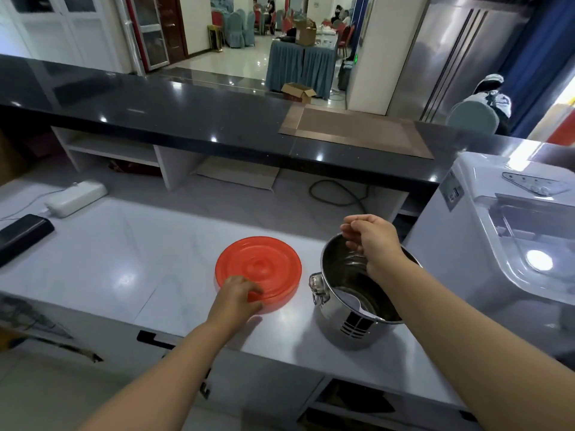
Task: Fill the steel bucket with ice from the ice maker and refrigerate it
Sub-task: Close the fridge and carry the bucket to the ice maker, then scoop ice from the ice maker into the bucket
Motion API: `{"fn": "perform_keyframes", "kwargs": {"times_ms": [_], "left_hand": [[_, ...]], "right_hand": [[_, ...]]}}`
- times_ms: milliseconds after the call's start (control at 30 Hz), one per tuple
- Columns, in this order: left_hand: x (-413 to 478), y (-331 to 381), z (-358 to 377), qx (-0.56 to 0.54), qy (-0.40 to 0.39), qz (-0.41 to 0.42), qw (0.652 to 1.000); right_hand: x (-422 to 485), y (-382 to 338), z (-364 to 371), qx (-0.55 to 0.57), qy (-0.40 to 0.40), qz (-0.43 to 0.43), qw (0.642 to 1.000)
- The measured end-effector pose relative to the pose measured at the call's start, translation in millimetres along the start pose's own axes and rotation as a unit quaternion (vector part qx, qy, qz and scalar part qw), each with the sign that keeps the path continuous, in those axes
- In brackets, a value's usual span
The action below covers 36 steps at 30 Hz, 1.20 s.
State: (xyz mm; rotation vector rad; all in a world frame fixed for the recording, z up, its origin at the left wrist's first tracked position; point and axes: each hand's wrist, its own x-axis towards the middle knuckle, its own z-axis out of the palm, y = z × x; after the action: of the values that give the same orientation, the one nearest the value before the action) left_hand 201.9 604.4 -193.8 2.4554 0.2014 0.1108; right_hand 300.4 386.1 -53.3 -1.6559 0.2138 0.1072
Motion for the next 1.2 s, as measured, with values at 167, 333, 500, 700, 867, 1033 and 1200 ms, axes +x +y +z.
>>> {"fn": "perform_keyframes", "kwargs": {"times_ms": [167, 333, 500, 700, 867, 1033, 1200], "left_hand": [[15, 22, -17, -0.072, 0.064, -0.025, 0.995], [38, 73, -43, -0.179, 0.091, 0.017, 0.98], [50, 132, -53, -0.222, 0.086, 0.1, 0.966], [53, 198, -38, -0.23, 0.055, 0.182, 0.954], [55, 247, -13, -0.22, 0.019, 0.24, 0.945], [52, 295, 17, -0.154, -0.011, 0.301, 0.941], [44, 332, 42, -0.106, -0.065, 0.339, 0.933]], "right_hand": [[-3, -2, -5, 0.003, -0.006, -0.005, 1.0], [-7, -7, -15, 0.006, -0.007, -0.013, 1.0], [-10, -18, -30, 0.024, -0.006, -0.022, 0.999], [-15, -37, -67, 0.022, -0.002, -0.064, 0.998], [-24, -54, -114, 0.012, 0.022, -0.114, 0.993], [-34, -64, -166, -0.037, 0.075, -0.168, 0.982], [-36, -58, -224, -0.057, 0.156, -0.167, 0.972]]}}
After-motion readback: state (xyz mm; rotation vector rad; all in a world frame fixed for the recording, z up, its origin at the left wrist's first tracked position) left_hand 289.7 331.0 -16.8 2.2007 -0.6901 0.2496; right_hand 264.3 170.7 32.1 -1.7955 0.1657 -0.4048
